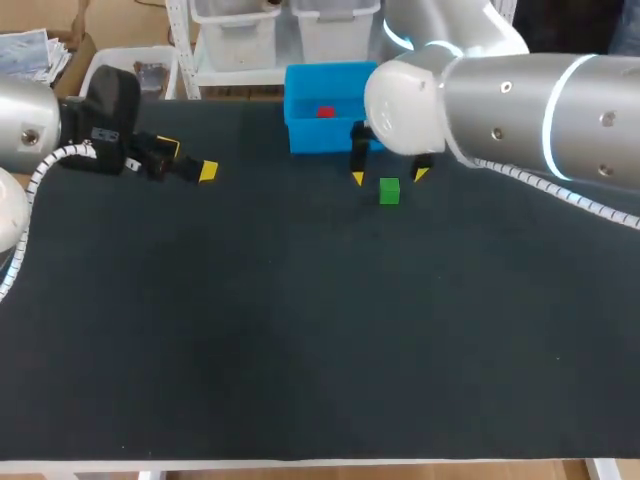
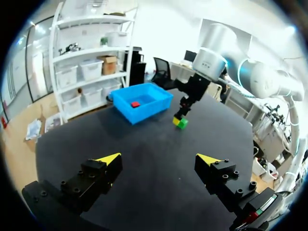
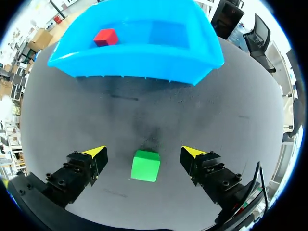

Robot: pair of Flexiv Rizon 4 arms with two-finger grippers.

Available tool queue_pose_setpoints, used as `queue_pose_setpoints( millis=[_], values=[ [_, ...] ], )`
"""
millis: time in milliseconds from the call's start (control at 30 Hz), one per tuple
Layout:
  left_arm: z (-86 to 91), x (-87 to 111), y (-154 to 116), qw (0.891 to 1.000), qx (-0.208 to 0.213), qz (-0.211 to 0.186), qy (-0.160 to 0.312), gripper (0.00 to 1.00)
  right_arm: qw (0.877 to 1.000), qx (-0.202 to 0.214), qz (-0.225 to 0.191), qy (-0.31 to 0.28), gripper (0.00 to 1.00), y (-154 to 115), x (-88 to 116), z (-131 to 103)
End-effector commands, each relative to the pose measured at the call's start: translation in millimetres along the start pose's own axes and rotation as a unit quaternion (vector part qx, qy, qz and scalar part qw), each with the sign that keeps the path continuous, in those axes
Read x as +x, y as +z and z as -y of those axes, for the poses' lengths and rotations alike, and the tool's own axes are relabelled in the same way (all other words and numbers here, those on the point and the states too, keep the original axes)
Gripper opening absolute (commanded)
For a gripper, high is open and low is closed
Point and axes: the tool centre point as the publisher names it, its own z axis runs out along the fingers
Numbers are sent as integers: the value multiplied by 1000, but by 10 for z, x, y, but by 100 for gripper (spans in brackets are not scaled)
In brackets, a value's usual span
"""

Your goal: Use the left arm to pick the red cube and place it into the blue plastic box first, then use the right arm to grasp the green cube and put it into the same blue plastic box after the first action is fully finished.

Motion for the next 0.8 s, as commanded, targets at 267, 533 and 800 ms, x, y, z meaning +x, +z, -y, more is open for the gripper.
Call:
queue_pose_setpoints(
  millis=[267, 533, 800],
  values=[
    [-11, 28, -4, 1000, 3, 7, 1, 100, 1000, 15, -21, -3, 100, 120, -6, 109],
    [-11, 28, -4, 1000, 3, 7, 1, 100, 999, 21, -28, -2, 100, 178, 42, 195],
    [-11, 28, -4, 1000, 3, 7, 1, 100, 999, 21, -32, -7, 18, 223, 77, 199]
  ],
)
